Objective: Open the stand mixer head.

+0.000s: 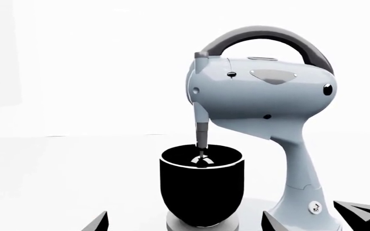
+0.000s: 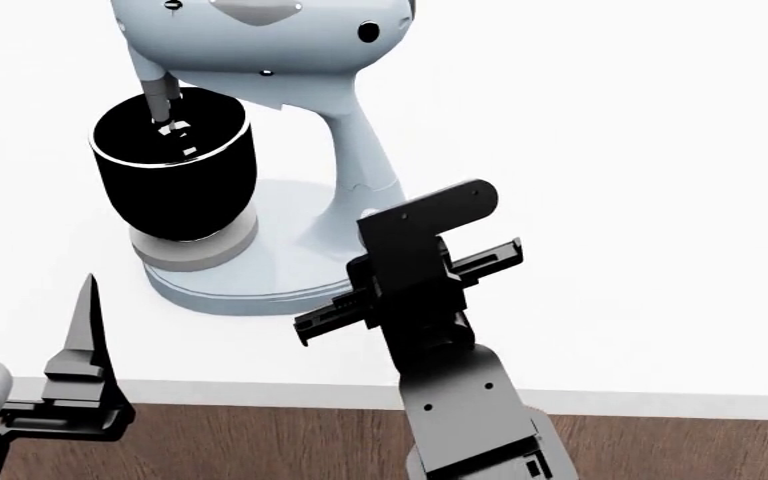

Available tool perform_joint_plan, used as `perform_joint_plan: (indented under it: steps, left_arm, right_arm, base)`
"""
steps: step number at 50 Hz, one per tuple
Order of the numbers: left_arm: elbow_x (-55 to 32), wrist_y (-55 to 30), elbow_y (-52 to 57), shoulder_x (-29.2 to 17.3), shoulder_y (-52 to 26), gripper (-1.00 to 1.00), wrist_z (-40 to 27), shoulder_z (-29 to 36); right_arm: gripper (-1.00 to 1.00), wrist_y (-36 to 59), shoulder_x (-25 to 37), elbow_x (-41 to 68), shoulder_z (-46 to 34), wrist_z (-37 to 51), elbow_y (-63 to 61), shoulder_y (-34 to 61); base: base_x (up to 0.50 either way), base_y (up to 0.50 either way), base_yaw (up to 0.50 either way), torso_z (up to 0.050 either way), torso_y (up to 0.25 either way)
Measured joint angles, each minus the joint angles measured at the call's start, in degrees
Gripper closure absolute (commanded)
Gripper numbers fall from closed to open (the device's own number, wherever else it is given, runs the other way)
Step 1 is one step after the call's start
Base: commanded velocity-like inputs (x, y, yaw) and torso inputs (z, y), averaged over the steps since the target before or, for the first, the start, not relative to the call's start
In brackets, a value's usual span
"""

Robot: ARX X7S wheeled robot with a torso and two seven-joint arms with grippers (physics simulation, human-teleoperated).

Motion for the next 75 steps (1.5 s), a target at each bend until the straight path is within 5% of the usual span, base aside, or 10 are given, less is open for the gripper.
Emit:
perform_joint_plan:
  steps: [21, 48, 75]
  left_arm:
    - [-0.8, -0.1, 0.7, -0.5, 0.0, -1.00, -0.5, 0.0]
    - [-1.4, 0.2, 1.3, -1.1, 0.2, -1.00, -1.1, 0.3]
    - [-2.3, 0.3, 1.7, -1.7, 0.4, -1.00, -1.6, 0.4]
  right_arm:
    - [1.00, -6.3, -1.6, 3.9, -5.2, 1.3, 13.5, 5.4]
    - [1.00, -17.1, -2.2, 37.1, -40.7, 9.6, 30.3, 14.7]
    - [1.00, -20.0, -1.8, 47.3, -53.1, 11.6, 30.4, 15.9]
  base:
    - [0.00, 0.00, 0.00, 0.000, 0.000]
    - [0.00, 0.00, 0.00, 0.000, 0.000]
    - [0.00, 0.00, 0.00, 0.000, 0.000]
